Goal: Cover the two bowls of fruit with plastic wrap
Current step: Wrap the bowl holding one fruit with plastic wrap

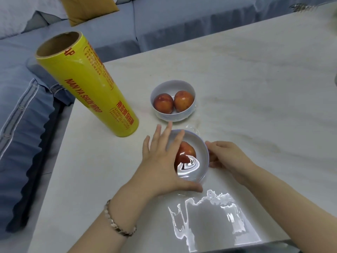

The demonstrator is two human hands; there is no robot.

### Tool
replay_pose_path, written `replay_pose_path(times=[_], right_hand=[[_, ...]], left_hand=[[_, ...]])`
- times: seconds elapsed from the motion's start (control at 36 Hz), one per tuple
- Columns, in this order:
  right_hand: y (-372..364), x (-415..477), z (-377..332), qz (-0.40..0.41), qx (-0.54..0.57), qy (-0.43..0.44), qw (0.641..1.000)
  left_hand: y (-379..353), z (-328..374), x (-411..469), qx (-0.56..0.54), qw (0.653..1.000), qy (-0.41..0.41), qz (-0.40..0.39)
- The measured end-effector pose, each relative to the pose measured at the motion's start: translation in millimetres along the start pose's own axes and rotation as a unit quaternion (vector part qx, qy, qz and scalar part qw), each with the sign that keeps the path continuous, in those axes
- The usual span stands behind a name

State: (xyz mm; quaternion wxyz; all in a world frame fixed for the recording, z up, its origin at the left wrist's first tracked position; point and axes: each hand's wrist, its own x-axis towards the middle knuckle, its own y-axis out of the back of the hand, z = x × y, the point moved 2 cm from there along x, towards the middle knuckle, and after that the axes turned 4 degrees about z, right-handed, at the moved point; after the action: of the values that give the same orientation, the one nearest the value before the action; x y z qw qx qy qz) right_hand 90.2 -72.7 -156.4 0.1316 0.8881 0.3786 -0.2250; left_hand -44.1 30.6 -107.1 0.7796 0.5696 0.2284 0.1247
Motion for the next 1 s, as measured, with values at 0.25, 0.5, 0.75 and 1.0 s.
replay_pose_path(times=[0.25, 0.5, 0.75, 1.0], right_hand=[[-8.3, -15.1, -8.4, 0.164, 0.014, 0.109, 0.98], [-9.7, -14.1, -17.9, 0.2, -0.016, 0.179, 0.963], [1.1, 2.1, 6.4, 0.231, -0.087, 0.14, 0.959], [12.4, 15.2, -2.9, 0.229, -0.087, 0.097, 0.965]], left_hand=[[-8.7, -8.8, 12.2, 0.045, 0.997, -0.068, -0.003], [-12.4, -11.9, 11.2, 0.044, 0.996, -0.073, 0.029], [-13.3, -12.1, 12.3, 0.039, 0.997, -0.064, 0.029], [-19.3, 5.7, 10.5, 0.005, 0.993, 0.092, 0.076]])
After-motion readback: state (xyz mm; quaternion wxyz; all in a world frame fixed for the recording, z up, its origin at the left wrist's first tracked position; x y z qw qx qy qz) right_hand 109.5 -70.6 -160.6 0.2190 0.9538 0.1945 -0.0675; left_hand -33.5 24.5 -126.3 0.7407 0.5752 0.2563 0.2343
